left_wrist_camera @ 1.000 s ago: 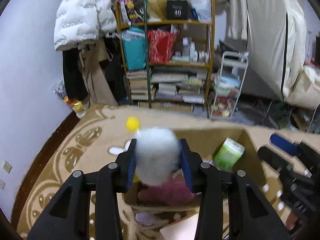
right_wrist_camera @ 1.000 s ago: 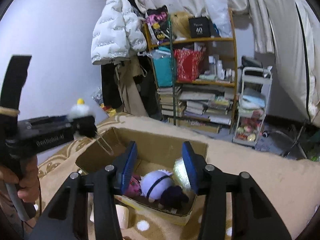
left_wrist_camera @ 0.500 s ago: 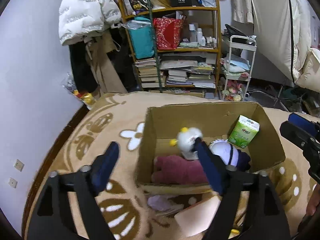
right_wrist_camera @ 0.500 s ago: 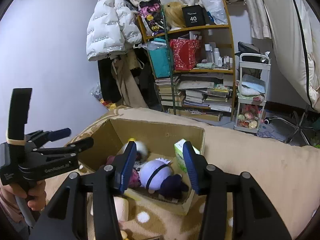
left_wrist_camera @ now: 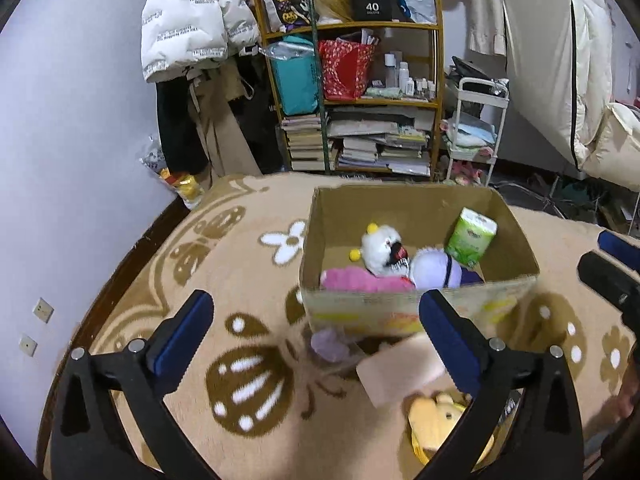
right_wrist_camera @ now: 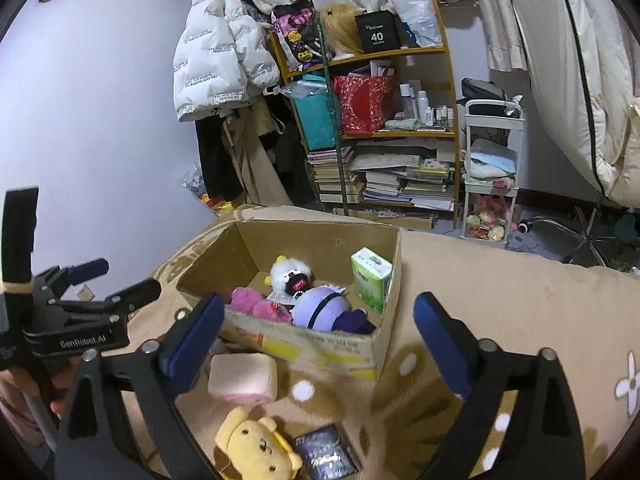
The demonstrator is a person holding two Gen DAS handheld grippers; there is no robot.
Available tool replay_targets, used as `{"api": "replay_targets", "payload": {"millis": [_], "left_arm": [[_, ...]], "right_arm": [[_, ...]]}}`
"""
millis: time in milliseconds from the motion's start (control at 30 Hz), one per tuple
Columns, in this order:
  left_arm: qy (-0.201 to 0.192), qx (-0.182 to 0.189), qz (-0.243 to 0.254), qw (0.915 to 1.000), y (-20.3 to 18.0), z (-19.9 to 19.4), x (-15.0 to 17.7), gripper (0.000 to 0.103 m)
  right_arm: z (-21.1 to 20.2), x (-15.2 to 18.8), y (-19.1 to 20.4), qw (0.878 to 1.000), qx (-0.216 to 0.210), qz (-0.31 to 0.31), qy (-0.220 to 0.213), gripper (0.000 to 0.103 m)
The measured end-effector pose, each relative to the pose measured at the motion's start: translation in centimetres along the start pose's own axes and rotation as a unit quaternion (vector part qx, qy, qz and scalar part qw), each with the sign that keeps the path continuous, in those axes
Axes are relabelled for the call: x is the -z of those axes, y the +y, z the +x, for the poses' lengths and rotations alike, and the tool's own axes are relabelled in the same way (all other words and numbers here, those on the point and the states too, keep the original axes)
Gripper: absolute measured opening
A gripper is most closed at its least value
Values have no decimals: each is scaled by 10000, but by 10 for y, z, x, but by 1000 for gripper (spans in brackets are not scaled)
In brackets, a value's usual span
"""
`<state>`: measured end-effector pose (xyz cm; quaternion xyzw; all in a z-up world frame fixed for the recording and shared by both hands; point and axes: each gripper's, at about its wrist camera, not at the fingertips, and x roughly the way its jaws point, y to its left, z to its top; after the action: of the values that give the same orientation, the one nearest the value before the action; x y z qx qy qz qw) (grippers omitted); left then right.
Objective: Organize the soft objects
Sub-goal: 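Move left tool to the yellow plush dog while right tool approaches the black card pack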
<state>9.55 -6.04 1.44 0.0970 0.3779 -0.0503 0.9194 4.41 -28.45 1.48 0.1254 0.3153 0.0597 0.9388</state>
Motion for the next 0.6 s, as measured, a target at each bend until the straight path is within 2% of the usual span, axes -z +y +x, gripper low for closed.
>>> {"api": "replay_targets", "payload": {"millis": [200, 600], "left_arm": [[221, 167, -75, 9996, 0, -15, 18, 102], [558, 487, -75, 9972, -10, -26, 48, 102]], "right_arm": [[-22, 9, 5, 10000, 0, 14, 0, 103], [-34, 32, 4, 9990, 66, 213, 381, 103]]}}
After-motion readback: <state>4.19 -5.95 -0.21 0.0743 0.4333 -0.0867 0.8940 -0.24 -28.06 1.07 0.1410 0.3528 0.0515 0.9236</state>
